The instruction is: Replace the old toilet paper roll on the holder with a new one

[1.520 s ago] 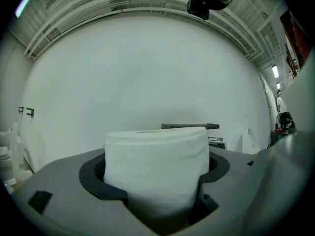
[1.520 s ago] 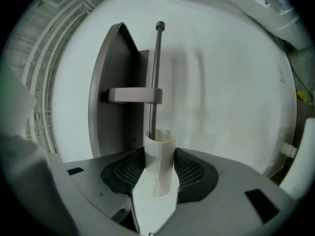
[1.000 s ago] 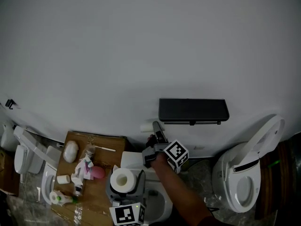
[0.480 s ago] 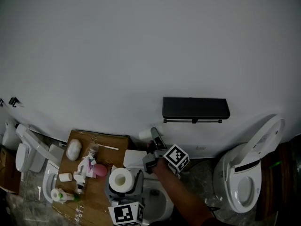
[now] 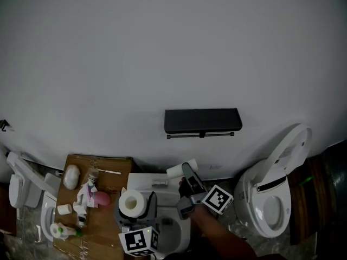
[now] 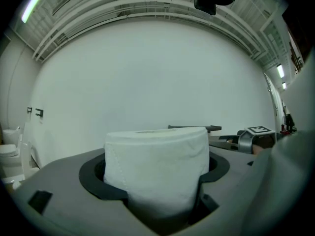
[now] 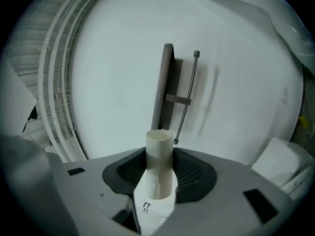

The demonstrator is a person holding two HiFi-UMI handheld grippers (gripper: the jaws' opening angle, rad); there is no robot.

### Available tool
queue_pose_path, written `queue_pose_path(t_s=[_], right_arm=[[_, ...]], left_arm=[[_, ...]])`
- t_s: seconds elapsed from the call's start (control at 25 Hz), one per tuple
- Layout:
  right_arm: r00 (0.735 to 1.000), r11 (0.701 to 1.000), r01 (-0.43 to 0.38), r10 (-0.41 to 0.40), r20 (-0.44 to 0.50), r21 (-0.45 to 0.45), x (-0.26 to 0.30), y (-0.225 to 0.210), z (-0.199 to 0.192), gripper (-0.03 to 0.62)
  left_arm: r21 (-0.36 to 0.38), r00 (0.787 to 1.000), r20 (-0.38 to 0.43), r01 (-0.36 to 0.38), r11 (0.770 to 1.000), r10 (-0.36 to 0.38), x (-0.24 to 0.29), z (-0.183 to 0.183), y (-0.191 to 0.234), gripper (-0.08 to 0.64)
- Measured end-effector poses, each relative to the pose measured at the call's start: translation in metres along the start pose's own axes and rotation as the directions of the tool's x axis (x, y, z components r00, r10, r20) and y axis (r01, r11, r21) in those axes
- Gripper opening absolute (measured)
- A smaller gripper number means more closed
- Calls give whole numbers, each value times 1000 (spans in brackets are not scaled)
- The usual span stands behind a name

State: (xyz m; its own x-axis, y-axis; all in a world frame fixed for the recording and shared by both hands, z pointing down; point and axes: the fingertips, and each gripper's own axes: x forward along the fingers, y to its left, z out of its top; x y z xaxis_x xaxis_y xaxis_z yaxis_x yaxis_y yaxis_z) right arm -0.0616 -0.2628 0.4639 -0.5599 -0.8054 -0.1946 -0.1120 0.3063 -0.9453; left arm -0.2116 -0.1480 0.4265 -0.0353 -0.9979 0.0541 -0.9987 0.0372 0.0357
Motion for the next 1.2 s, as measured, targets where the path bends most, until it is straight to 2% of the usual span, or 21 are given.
queue_pose_path(t_s=[0.2,0.4,0.6,0.72,0.8,0.84,0.88,0.92,0.96,1.08,1.2], right_arm=[[996,998,36,-39,77,45,-58,8,38,172],[987,999,43,-47,152,32,-99,14,64,172],[982,999,49,-48,185,2,-120,16,75,172],[981,995,71,-57,186,-70,-120,18,79,172],[981,978,114,-83,177,-174,-120,20,79,172],[980,959,142,-101,169,-247,-120,20,78,170],[979,926,171,-122,161,-335,-119,21,77,170],[976,876,204,-149,157,-438,-119,21,76,170],[971,805,237,-180,158,-543,-119,23,76,170],[953,553,288,-246,177,-782,-118,28,73,170],[939,284,291,-266,216,-914,-116,37,69,170]], left_arm=[[-6,998,-18,66,998,-66,12,-8,-34,434],[-1,991,-7,132,991,-132,21,-11,-66,434],[3,984,-4,181,984,-181,20,-7,-92,434],[1,982,-5,191,982,-190,19,-5,-99,434],[-1,981,-5,192,981,-192,18,-4,-101,434],[-1,981,-4,192,981,-192,18,-4,-101,434],[-1,981,-2,193,981,-193,17,-4,-100,434],[-2,981,0,193,981,-193,17,-4,-100,434],[-5,981,1,192,981,-192,17,-3,-100,434],[-27,981,4,192,981,-192,17,-1,-100,434],[-61,981,1,194,979,-194,18,-4,-99,434]])
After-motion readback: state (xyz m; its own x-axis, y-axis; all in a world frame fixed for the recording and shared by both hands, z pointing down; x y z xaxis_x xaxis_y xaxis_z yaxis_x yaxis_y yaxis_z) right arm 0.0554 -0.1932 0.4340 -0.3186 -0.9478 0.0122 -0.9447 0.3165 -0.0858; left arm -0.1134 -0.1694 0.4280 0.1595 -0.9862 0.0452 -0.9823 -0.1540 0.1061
